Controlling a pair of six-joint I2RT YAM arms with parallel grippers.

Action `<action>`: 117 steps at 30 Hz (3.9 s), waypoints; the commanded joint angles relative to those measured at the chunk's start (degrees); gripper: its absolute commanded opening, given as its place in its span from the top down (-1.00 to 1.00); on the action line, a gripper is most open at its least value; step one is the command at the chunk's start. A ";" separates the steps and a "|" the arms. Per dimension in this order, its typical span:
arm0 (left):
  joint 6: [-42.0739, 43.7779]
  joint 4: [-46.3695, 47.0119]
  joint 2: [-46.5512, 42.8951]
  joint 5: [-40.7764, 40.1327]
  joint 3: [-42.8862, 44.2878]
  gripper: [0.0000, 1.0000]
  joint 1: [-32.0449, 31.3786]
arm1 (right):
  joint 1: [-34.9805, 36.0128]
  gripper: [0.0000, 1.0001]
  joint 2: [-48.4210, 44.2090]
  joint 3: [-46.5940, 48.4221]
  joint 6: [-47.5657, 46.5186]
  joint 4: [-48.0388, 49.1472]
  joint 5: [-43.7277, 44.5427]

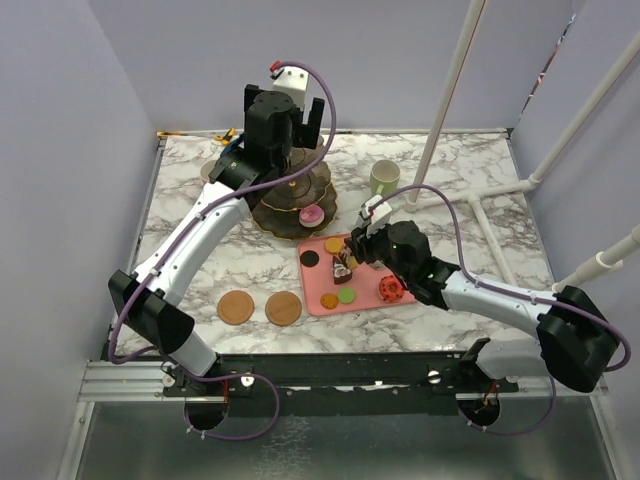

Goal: Serve the afternoon tea
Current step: Adjust the desert table at the center of the board, then pick up the desert from the tray.

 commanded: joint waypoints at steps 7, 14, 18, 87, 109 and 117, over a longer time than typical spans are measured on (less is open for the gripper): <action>-0.02 -4.69 -0.79 10.14 -0.19 -0.98 7.74 | 0.58 0.98 -0.95 2.15 -1.58 0.31 1.86; 0.12 -4.36 -1.43 12.47 -0.90 -0.98 8.97 | 0.57 0.98 -0.75 6.06 -2.85 0.71 0.65; 0.32 -4.28 -2.09 13.18 -1.14 -0.98 9.14 | 0.62 0.98 0.16 5.87 -3.32 0.22 -0.16; -0.11 -3.97 -5.35 15.33 -1.08 -0.96 9.22 | 5.10 0.98 1.59 -6.97 -6.51 16.81 10.25; 0.59 -3.96 -5.71 15.88 -0.98 -0.96 9.19 | 5.09 0.30 6.70 -6.00 -6.31 18.78 8.87; 0.60 -3.91 -5.54 16.22 -1.11 -0.96 9.23 | 5.10 0.14 5.47 -8.14 -5.23 19.69 9.09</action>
